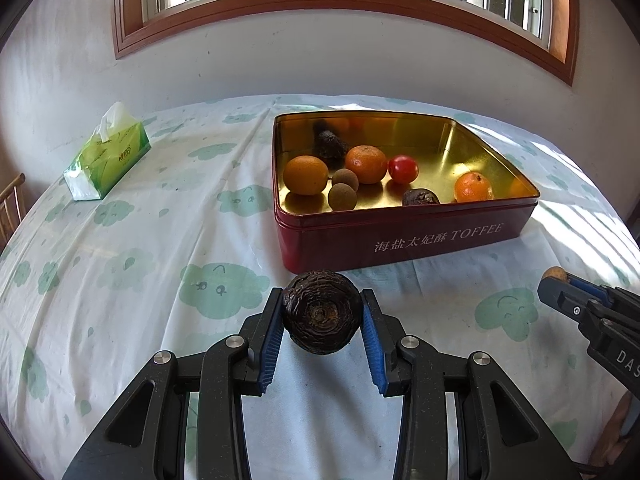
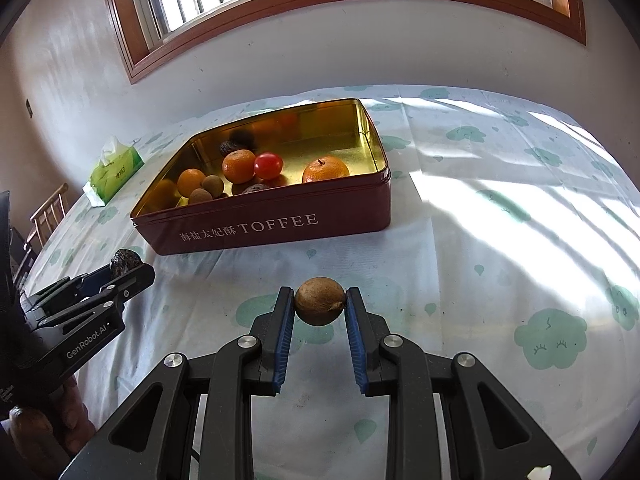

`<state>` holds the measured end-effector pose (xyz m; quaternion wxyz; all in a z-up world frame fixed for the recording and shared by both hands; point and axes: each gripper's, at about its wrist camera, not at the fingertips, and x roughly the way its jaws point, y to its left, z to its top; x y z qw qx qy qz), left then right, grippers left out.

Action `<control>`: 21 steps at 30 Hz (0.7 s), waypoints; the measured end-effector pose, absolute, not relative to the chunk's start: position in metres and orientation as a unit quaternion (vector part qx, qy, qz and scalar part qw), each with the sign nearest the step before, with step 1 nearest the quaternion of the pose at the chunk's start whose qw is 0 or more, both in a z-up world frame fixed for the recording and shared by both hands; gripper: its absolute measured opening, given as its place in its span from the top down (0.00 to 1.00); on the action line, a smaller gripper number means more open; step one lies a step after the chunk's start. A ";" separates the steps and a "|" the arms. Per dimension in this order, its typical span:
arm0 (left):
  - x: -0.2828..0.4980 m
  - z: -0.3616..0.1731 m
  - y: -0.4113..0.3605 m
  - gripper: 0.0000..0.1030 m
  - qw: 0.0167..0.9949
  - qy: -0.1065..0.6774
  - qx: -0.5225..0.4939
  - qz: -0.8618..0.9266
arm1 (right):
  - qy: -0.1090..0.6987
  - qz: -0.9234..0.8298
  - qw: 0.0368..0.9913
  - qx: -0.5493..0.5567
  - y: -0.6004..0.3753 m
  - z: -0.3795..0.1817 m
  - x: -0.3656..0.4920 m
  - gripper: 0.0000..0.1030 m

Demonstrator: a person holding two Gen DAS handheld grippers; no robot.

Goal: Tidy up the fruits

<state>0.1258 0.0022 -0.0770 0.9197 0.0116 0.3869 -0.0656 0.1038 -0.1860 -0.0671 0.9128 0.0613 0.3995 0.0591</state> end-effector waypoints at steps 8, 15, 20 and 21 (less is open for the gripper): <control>0.129 -0.059 -0.004 0.63 0.926 0.370 0.013 -0.072 | 0.387 0.066 0.918 0.059 -0.182 -0.055 0.105 0.77; 0.136 -0.040 -0.009 0.63 0.933 0.352 0.014 -0.079 | 0.371 0.075 0.924 0.054 -0.178 -0.038 0.111 0.77; 0.152 -0.020 -0.013 0.63 0.940 0.332 0.010 -0.082 | 0.352 0.082 0.931 0.046 -0.171 -0.020 0.125 0.77; 0.155 -0.016 -0.014 0.63 0.941 0.328 0.011 -0.081 | 0.349 0.083 0.932 0.046 -0.170 -0.017 0.129 0.77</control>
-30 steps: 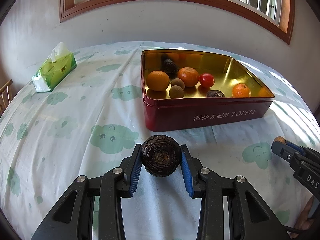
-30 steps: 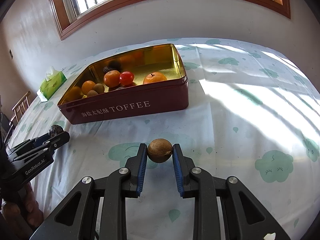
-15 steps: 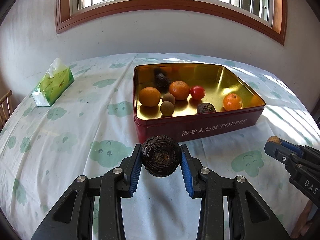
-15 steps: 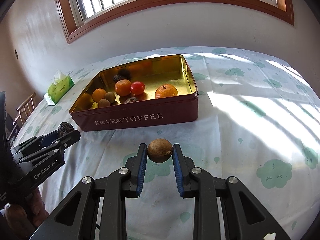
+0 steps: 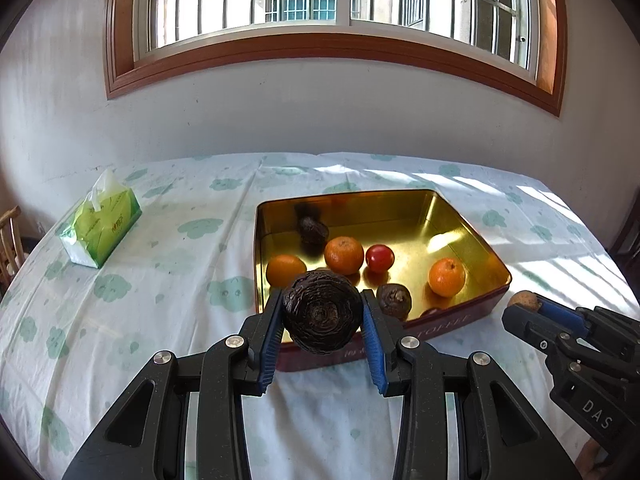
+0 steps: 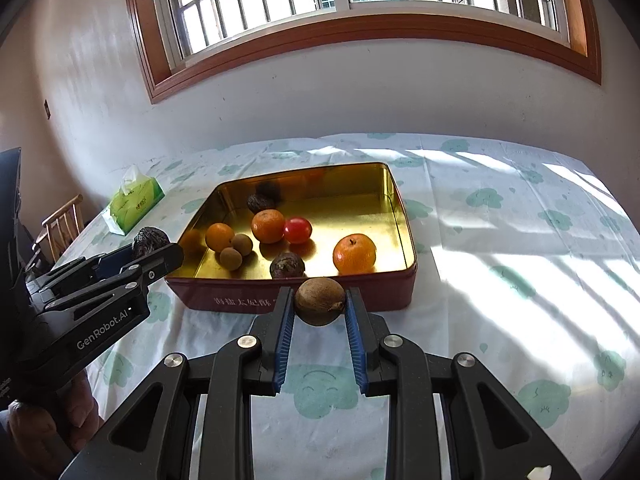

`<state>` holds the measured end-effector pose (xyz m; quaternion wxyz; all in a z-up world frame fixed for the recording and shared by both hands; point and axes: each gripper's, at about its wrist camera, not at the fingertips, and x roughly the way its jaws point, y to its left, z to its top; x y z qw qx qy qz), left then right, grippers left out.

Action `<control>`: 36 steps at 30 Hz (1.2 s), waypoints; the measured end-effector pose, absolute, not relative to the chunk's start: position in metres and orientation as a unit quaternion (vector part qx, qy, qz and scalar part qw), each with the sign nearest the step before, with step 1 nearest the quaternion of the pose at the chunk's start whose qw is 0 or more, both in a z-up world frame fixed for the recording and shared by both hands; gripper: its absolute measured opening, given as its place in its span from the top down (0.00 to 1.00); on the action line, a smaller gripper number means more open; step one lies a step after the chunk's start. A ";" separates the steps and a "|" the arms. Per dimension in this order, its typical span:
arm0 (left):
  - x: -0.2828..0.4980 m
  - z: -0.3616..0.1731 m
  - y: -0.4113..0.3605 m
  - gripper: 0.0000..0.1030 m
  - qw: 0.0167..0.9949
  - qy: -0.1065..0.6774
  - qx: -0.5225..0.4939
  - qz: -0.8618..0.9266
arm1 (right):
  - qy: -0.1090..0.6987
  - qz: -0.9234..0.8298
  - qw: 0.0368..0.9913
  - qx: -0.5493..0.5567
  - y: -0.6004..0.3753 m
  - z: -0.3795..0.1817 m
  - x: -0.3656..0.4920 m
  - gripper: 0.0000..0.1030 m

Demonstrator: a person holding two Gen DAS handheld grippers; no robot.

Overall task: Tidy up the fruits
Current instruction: 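Carry both held fruits into the tin and open both tools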

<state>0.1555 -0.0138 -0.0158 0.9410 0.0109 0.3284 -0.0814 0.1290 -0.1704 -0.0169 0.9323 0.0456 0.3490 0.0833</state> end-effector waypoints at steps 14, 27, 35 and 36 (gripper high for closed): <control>0.206 -0.002 -0.027 0.63 0.947 0.311 0.028 -0.071 | 0.342 0.085 0.935 0.047 -0.168 -0.014 0.178 0.77; 0.235 -0.015 -0.033 0.63 0.942 0.328 0.030 -0.064 | 0.350 0.084 0.931 0.054 -0.169 -0.027 0.207 0.77; 0.249 -0.025 -0.035 0.63 0.939 0.338 0.028 -0.061 | 0.357 0.085 0.929 0.052 -0.169 -0.037 0.220 0.77; 0.250 -0.025 -0.035 0.63 0.938 0.339 0.029 -0.061 | 0.358 0.085 0.929 0.052 -0.168 -0.038 0.221 0.77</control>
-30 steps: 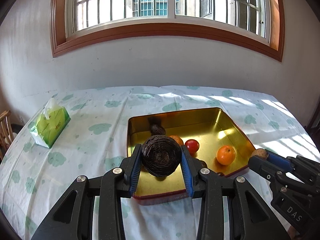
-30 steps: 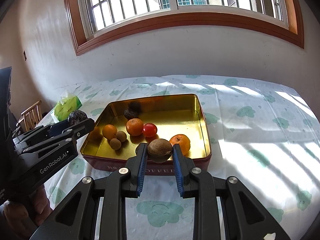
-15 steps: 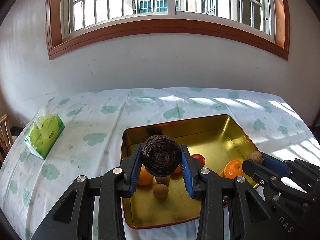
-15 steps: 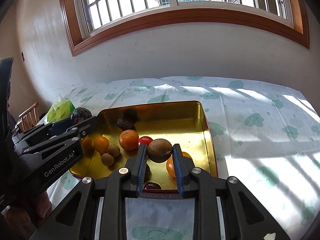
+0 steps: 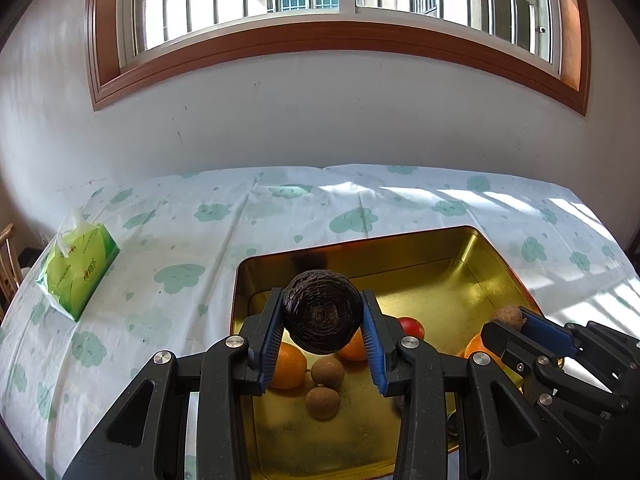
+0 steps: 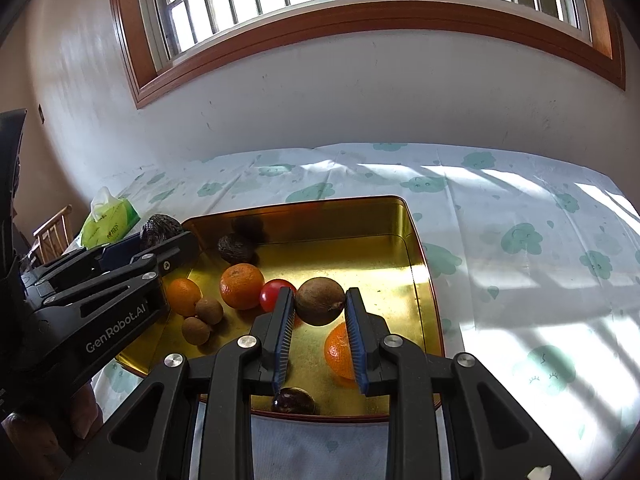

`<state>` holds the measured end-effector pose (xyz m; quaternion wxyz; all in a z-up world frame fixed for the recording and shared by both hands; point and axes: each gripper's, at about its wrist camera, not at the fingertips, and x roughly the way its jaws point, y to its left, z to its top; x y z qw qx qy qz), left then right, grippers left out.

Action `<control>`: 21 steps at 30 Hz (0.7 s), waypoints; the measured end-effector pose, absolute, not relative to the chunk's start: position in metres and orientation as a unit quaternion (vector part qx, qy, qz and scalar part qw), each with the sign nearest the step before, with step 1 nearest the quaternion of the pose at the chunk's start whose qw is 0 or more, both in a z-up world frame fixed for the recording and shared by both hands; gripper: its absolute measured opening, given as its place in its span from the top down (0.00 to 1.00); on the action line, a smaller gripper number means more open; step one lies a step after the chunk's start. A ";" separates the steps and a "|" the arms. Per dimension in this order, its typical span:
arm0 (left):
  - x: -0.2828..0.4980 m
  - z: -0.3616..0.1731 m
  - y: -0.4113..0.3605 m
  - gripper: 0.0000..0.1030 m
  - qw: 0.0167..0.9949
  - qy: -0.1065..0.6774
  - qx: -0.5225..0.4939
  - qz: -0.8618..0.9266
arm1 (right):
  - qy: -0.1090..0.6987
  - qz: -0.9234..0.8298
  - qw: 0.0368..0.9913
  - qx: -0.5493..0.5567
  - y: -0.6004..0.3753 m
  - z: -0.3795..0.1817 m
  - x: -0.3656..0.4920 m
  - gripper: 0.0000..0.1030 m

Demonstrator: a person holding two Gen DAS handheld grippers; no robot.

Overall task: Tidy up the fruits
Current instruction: 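Carry both held fruits into the tin and open both tools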

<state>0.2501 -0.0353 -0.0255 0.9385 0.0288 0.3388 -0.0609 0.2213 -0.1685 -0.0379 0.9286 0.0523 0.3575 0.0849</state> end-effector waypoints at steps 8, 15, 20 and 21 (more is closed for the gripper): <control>0.258 -0.032 -0.036 0.63 0.937 0.343 0.031 -0.058 | 0.358 0.086 0.928 0.051 -0.167 -0.044 0.230 0.77; 0.262 -0.038 -0.034 0.62 0.935 0.348 0.031 -0.057 | 0.352 0.087 0.930 0.053 -0.168 -0.046 0.234 0.75; 0.260 -0.040 -0.034 0.60 0.939 0.339 0.040 -0.051 | 0.340 0.085 0.935 0.049 -0.167 -0.044 0.232 0.65; 0.259 -0.039 -0.034 0.59 0.940 0.335 0.040 -0.051 | 0.335 0.086 0.937 0.050 -0.166 -0.043 0.231 0.65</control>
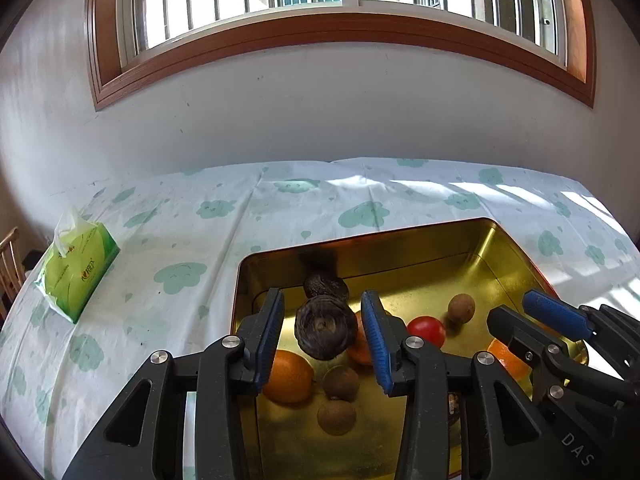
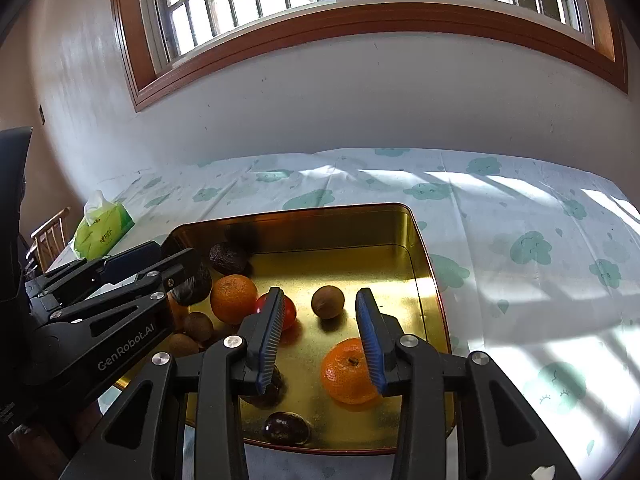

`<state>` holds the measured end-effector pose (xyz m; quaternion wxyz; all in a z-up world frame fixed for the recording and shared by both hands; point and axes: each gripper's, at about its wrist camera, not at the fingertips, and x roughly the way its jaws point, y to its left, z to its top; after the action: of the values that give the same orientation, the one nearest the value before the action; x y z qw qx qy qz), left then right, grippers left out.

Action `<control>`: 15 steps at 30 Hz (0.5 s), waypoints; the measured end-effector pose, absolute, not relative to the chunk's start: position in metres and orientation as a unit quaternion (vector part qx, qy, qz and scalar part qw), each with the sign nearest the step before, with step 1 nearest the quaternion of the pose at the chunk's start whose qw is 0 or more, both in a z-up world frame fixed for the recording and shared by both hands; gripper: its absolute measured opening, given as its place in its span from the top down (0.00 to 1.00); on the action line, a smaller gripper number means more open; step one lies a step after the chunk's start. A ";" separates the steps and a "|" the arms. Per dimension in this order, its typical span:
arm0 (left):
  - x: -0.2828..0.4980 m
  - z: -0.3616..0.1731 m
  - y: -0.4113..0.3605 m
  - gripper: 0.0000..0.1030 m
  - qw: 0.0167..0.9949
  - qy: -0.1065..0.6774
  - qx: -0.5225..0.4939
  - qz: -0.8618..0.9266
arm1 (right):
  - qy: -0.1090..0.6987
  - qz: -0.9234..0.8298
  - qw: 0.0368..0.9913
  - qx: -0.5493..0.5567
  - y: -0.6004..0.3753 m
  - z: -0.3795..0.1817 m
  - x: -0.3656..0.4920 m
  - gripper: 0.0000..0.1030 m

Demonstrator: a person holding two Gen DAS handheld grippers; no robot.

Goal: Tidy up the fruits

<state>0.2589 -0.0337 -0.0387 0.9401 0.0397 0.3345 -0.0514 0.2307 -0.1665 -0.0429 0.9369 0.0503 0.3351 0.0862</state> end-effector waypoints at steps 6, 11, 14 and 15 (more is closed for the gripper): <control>0.252 -0.033 -0.031 0.58 0.945 0.321 0.035 -0.057 | 0.304 0.079 0.948 0.046 -0.165 -0.032 0.212 0.65; 0.238 -0.025 -0.029 0.48 0.951 0.303 0.035 -0.052 | 0.290 0.071 0.953 0.051 -0.168 -0.025 0.195 0.65; 0.225 -0.018 -0.026 0.22 0.957 0.287 0.032 -0.031 | 0.283 0.067 0.955 0.054 -0.171 -0.020 0.184 0.65; 0.220 -0.015 -0.024 0.20 0.959 0.280 0.030 -0.030 | 0.280 0.065 0.956 0.054 -0.172 -0.019 0.179 0.65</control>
<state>0.2200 -0.0242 -0.0150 0.9591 0.0301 0.2798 -0.0300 0.1793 -0.1718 -0.0189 0.9563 0.0536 0.2800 0.0649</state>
